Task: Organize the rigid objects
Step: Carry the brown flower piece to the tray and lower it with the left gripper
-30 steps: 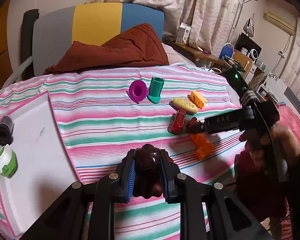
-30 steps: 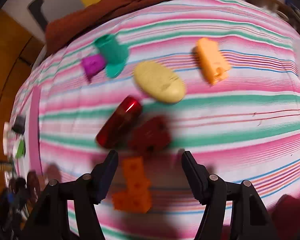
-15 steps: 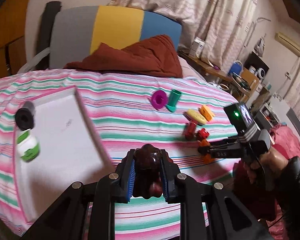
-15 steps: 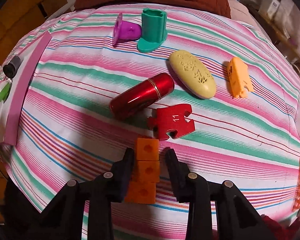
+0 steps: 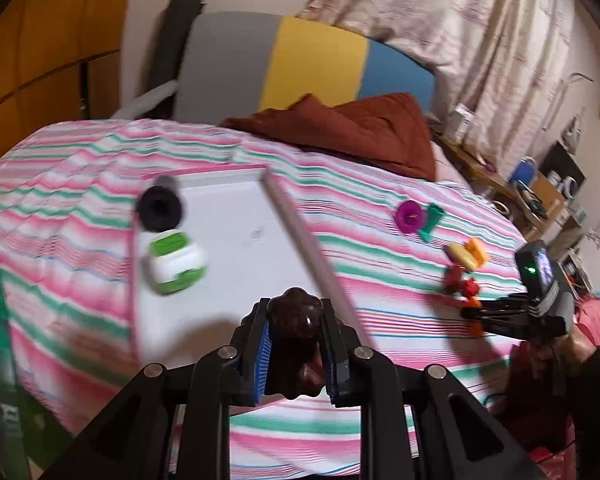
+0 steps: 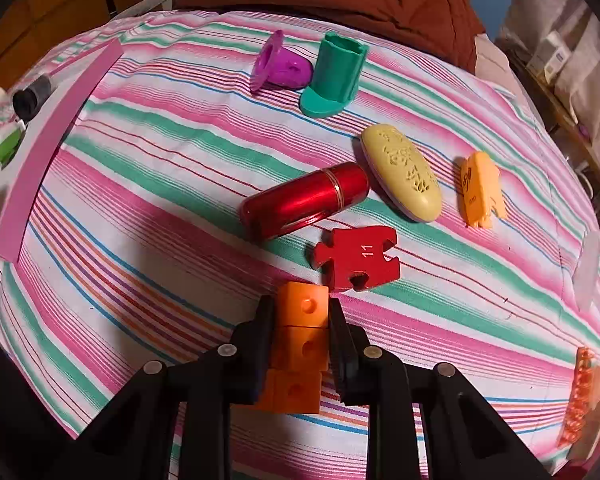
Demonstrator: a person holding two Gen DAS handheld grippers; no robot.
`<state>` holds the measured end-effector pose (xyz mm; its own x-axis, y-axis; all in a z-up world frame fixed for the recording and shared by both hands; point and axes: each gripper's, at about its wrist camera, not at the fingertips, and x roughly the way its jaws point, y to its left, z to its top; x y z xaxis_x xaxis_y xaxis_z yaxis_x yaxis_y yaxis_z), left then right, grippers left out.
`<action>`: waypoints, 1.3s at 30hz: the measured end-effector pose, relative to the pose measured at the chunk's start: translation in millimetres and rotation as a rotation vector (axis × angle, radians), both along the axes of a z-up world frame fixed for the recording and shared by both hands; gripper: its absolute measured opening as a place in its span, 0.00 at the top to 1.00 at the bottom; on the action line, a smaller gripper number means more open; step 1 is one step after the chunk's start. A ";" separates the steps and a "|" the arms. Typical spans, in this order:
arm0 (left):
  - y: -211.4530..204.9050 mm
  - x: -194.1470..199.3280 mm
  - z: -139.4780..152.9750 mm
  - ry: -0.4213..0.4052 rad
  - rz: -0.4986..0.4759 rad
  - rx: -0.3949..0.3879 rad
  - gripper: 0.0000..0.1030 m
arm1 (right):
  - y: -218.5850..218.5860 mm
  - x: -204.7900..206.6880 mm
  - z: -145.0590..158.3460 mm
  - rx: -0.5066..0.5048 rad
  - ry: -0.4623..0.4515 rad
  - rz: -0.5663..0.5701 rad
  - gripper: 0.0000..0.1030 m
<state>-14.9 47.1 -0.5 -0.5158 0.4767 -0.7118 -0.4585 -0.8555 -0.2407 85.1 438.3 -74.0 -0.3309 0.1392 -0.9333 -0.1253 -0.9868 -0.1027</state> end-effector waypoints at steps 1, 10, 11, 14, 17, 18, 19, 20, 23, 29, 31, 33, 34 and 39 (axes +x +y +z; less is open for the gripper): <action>-8.3 -2.0 -1.4 -0.003 0.022 -0.006 0.80 | 0.4 1.0 0.3 0.001 0.002 0.002 0.75; -25.6 -34.3 -23.9 -0.068 0.074 -0.033 0.80 | -0.5 2.3 2.5 0.022 0.015 0.014 0.75; -23.9 -36.8 -25.5 -0.065 0.072 -0.044 0.80 | -2.1 1.7 2.0 0.025 0.016 0.015 0.75; -15.5 -47.7 -32.0 -0.043 0.065 -0.097 0.80 | -1.4 3.4 1.7 0.023 0.017 0.012 0.75; -14.8 -64.5 -43.8 -0.070 0.087 -0.140 0.80 | 0.5 4.5 2.6 0.014 0.020 0.004 0.75; -15.4 -68.1 -44.5 -0.059 0.090 -0.146 0.81 | 0.8 4.3 2.9 0.014 0.021 0.003 0.75; -16.1 -69.9 -43.9 -0.051 0.090 -0.149 0.81 | 1.0 3.5 3.0 0.015 0.021 0.004 0.75; -16.8 -72.1 -43.7 -0.041 0.100 -0.165 0.81 | -5.0 0.7 1.9 0.016 0.021 0.003 0.75; -20.4 -77.9 -45.3 -0.024 0.112 -0.184 0.82 | -7.1 1.1 2.2 0.018 0.021 0.007 0.75; -29.4 -85.8 -50.5 -0.014 0.146 -0.192 0.82 | -10.5 2.1 3.8 0.032 0.019 0.022 0.75; -28.1 -83.4 -50.3 -0.008 0.146 -0.191 0.82 | -11.6 2.3 4.5 0.035 0.019 0.025 0.75; -25.8 -79.8 -50.4 -0.001 0.141 -0.190 0.82 | -12.6 2.9 5.0 0.038 0.018 0.027 0.75; -24.7 -77.3 -50.1 0.006 0.140 -0.191 0.82 | -13.4 3.1 5.5 0.040 0.018 0.029 0.75; -21.1 -70.1 -49.7 0.020 0.148 -0.190 0.82 | -9.7 7.6 5.1 0.039 0.017 0.026 0.75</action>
